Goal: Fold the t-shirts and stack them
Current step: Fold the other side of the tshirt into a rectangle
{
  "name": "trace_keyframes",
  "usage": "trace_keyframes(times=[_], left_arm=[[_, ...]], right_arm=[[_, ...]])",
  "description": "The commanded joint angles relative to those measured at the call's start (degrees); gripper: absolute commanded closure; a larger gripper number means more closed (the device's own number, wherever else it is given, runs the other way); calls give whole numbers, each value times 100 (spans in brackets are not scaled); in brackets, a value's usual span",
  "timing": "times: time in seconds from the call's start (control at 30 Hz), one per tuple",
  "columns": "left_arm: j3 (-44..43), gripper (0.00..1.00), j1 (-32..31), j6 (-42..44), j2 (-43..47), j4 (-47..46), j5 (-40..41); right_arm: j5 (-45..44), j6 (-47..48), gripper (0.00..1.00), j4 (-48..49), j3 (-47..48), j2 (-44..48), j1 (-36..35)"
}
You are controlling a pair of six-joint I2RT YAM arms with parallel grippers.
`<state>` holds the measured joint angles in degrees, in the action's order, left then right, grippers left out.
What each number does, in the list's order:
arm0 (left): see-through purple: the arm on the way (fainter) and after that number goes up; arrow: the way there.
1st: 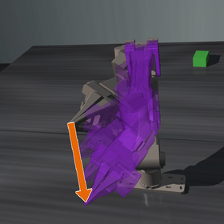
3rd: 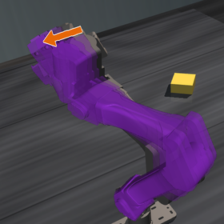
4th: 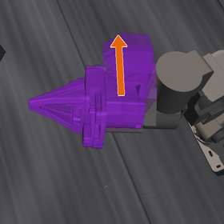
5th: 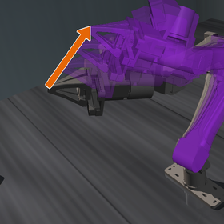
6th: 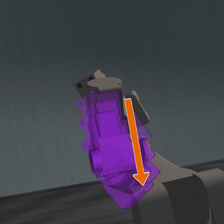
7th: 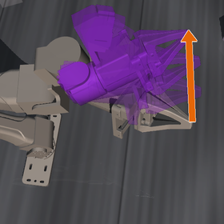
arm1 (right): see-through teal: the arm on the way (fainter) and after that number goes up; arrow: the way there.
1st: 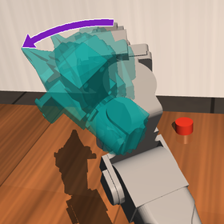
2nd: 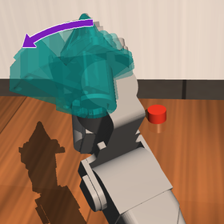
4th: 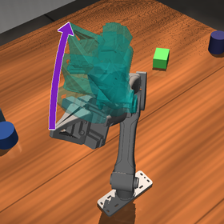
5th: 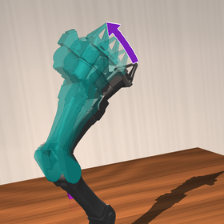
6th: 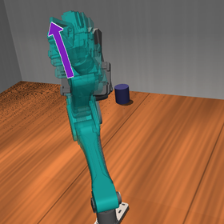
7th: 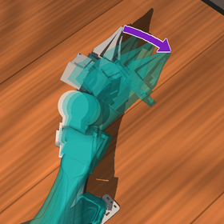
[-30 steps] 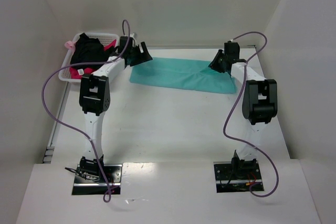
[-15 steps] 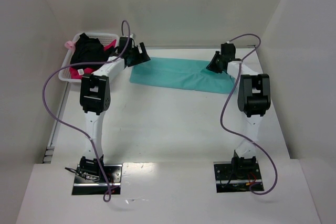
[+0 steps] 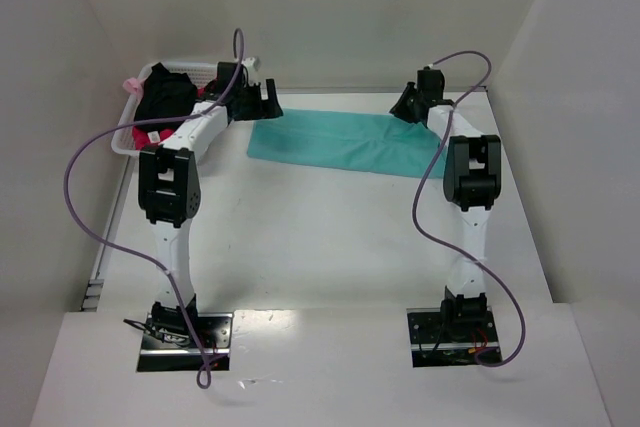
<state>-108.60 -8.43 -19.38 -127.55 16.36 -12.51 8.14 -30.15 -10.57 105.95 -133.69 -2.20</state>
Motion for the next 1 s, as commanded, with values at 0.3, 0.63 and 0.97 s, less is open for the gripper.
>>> trace_keyframes(times=[0.3,0.63,0.97], left_arm=[[541,3,34,584,933,52,-243],[734,0,-71,584,1048,-10,-243],[998,0,-71,759,1267,156,-138]], right_arm=[[-364,396,73,-340,612,604,-9],[-955,563,76,-833,-1032,1338,-9],[-1042,677,76,-806,-858,581,-62]])
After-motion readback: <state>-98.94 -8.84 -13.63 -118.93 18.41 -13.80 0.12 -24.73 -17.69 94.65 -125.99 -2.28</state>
